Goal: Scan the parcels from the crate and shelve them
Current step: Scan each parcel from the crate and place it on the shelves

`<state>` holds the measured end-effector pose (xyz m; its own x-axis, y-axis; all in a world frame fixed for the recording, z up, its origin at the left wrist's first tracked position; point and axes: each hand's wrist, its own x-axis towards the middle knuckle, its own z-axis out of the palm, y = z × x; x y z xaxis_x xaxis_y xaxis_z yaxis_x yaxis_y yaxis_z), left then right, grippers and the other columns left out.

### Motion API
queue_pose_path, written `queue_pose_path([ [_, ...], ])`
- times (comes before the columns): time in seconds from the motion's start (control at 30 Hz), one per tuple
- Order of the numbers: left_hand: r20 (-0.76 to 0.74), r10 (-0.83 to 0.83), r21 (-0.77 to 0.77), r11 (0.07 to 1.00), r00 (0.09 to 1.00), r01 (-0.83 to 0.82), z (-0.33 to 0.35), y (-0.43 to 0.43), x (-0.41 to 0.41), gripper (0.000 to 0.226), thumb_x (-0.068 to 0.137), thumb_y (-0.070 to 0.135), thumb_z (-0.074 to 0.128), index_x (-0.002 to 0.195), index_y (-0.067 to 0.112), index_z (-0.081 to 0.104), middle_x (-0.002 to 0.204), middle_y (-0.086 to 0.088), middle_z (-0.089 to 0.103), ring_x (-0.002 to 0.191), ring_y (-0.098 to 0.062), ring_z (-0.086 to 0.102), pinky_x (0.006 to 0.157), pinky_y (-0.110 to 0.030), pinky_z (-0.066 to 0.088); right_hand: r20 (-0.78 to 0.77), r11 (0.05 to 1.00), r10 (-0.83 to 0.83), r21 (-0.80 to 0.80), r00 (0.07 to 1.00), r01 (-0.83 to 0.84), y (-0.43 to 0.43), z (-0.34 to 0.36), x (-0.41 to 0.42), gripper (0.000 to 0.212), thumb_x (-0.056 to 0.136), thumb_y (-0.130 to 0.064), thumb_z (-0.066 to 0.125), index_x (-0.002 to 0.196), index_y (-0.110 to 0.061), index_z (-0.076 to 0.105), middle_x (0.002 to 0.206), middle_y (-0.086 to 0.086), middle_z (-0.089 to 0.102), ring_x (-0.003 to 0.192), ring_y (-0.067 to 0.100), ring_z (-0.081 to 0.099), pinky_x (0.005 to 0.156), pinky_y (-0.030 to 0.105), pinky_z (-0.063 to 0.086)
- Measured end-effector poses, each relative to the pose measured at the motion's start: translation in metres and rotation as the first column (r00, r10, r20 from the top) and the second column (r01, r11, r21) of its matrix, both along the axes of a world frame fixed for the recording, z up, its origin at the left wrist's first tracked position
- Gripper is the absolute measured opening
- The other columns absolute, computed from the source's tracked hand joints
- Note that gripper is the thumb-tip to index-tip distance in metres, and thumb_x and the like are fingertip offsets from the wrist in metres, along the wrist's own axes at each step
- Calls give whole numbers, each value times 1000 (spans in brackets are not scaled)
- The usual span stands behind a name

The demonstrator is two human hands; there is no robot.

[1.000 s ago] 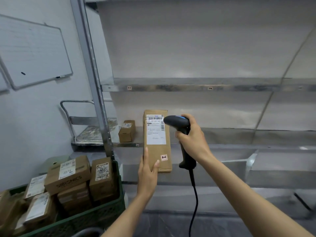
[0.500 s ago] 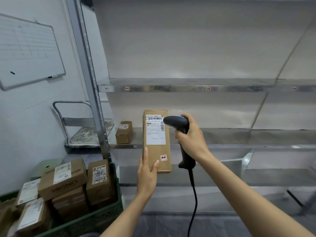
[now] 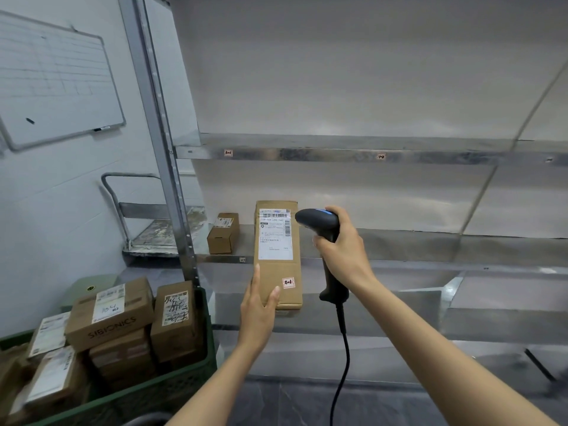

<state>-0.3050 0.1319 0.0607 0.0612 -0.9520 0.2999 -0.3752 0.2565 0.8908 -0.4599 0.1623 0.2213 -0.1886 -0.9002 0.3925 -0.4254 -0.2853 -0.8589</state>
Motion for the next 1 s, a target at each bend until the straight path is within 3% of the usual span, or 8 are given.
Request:
queue_pose_path([
  [0.13, -18, 15, 53, 998, 1000, -14, -5, -7, -2, 67, 97, 40, 49, 149, 42, 6, 143, 2, 43, 126, -15, 45, 103, -36, 43, -9, 1000, 25, 11, 1000, -25, -10, -9, -12, 48, 84, -2, 53, 124, -28, 45, 96, -6, 59, 75, 3, 54, 56, 4, 38],
  [0.27, -7, 46, 70, 997, 999, -45, -6, -17, 3, 61, 95, 44, 49, 142, 48, 9, 125, 11, 45, 112, -7, 47, 95, -29, 44, 1, 999, 43, 32, 999, -43, -25, -19, -19, 47, 84, -2, 52, 119, -34, 44, 95, -9, 57, 78, 5, 55, 56, 7, 40],
  [0.37, -7, 46, 121, 992, 999, -45, -9, -35, 13, 67, 94, 47, 49, 149, 40, 11, 136, 6, 49, 121, -16, 51, 101, -40, 45, 13, 998, 52, 38, 999, -53, -41, -26, -20, 47, 84, -1, 52, 114, -36, 44, 95, -8, 58, 77, 4, 55, 53, 3, 39],
  [0.43, 7, 46, 145, 988, 999, -47, -10, -49, 19, 65, 95, 46, 49, 146, 45, 9, 135, 7, 50, 122, -18, 51, 102, -39, 44, 6, 997, 50, 51, 999, -50, -55, -30, -18, 47, 84, -2, 52, 119, -32, 45, 97, -3, 59, 75, 5, 55, 52, 3, 38],
  [0.63, 28, -16, 105, 994, 999, 13, -10, -98, 39, 54, 80, 72, 41, 126, 63, 14, 115, 34, 38, 103, 10, 44, 82, -10, 36, -1, 998, 19, 64, 1000, -19, -107, -37, 0, 48, 84, -1, 51, 121, -32, 44, 91, -5, 59, 69, 11, 55, 50, 7, 40],
  [0.7, 47, -52, 87, 995, 998, 48, -12, -120, 47, 55, 80, 72, 40, 128, 63, 15, 116, 39, 37, 96, 20, 43, 72, -1, 36, 1, 998, 1, 66, 1000, -1, -126, -40, 8, 48, 84, -1, 51, 120, -32, 45, 90, -8, 58, 69, 11, 56, 51, 7, 40],
  [0.8, 50, -82, 98, 992, 995, 77, -17, -153, 61, 69, 76, 74, 37, 138, 50, 17, 122, 29, 42, 93, 21, 42, 68, 4, 35, -5, 997, -29, 75, 1000, 30, -153, -45, 22, 48, 84, 0, 52, 117, -33, 45, 89, -11, 57, 72, 10, 56, 52, 6, 41],
  [1.0, 8, -157, 163, 975, 988, 153, -26, -200, 84, 89, 55, 97, 30, 131, 51, 16, 118, 19, 45, 85, 21, 44, 65, 8, 35, -8, 991, -86, 106, 996, 86, -198, -57, 46, 50, 85, 0, 52, 122, -32, 43, 91, -8, 58, 74, 7, 57, 54, 7, 41],
])
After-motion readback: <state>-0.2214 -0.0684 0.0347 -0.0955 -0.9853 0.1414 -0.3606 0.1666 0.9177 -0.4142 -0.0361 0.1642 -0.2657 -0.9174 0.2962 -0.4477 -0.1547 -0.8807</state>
